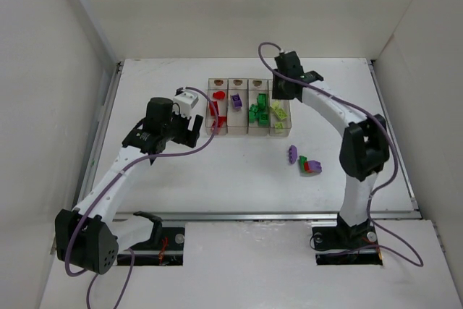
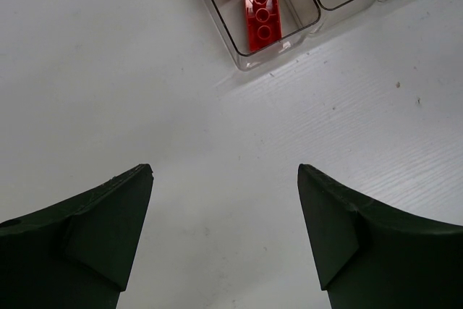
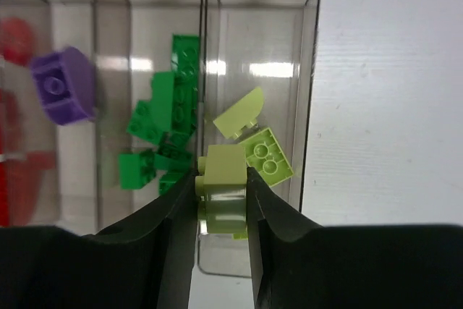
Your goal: Sort the legos into containers by color
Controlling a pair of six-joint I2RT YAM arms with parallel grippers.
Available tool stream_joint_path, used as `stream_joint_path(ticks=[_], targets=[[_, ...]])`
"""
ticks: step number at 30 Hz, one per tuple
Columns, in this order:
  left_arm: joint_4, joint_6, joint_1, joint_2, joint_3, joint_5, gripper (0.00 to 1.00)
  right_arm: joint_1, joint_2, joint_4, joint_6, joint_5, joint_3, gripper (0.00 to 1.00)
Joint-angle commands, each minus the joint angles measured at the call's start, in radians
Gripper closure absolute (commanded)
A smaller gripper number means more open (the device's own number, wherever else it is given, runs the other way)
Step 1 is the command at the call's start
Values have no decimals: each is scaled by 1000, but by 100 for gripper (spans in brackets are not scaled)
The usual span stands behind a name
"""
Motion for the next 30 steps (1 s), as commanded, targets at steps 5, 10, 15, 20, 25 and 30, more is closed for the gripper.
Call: stream_joint_path(ticks=[5, 10, 15, 20, 25, 30], targets=[[23, 7, 2, -46, -7, -14, 21, -4, 68, -110, -26, 18, 73, 97], [23, 7, 2, -46, -7, -14, 21, -4, 68, -122, -26, -2, 73, 62], [23, 7, 2, -46, -16, -14, 21, -4, 10, -174, -35, 7, 50, 7], [23, 7, 2, -46, -16, -14, 20, -4, -186, -184, 0, 41, -98, 0], [32, 7, 2, -46, -25, -5, 20, -4, -272, -253, 95, 5, -354, 3], [32, 7, 2, -46, -25, 6, 20, 5, -222, -224, 145, 4, -499, 22]])
